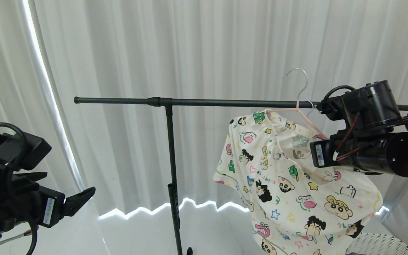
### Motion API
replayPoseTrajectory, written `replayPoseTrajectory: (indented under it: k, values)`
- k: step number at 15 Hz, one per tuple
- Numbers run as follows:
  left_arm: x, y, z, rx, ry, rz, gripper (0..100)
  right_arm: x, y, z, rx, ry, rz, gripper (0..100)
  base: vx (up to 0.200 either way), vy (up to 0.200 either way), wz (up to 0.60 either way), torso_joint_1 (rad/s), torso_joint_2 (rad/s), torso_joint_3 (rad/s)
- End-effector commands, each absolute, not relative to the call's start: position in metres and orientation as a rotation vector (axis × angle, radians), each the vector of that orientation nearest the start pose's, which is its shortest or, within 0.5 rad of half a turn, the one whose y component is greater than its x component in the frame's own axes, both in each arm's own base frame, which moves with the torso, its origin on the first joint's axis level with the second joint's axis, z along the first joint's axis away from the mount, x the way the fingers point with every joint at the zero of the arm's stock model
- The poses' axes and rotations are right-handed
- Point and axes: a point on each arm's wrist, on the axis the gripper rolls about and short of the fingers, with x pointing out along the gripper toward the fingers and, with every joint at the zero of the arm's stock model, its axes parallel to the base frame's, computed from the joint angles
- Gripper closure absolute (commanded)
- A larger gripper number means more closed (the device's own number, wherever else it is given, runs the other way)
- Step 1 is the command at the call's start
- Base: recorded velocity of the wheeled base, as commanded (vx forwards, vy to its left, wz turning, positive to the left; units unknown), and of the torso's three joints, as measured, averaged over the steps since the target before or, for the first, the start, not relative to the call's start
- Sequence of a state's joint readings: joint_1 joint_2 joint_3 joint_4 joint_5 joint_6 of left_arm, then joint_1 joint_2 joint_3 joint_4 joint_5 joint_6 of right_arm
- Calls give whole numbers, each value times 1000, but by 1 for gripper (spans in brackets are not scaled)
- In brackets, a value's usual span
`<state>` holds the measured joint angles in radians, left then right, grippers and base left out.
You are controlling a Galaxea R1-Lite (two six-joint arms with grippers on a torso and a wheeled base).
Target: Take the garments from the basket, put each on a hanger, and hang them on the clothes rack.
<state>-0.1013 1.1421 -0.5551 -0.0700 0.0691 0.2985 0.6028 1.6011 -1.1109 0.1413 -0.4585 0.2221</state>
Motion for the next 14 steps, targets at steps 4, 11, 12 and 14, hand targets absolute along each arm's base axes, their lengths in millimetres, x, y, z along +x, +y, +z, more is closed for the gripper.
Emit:
replayPoseTrajectory:
  k: [4, 11, 12, 14]
  values:
    - [147, -20, 191, 347, 482, -146, 0, 238, 151, 207, -140, 608, 57, 100, 200, 0, 0, 6, 5, 5]
    - [137, -25, 191, 354, 454, -191, 0, 250, 151, 184, -177, 654, 4, 100, 29, 0, 0, 0, 0, 0]
    - [137, -25, 191, 354, 454, -191, 0, 253, 152, 183, -175, 651, 2, 100, 0, 0, 0, 0, 0, 0]
    - [135, -24, 192, 353, 444, -189, 0, 267, 154, 177, -176, 663, -18, 100, 0, 0, 0, 0, 0, 0]
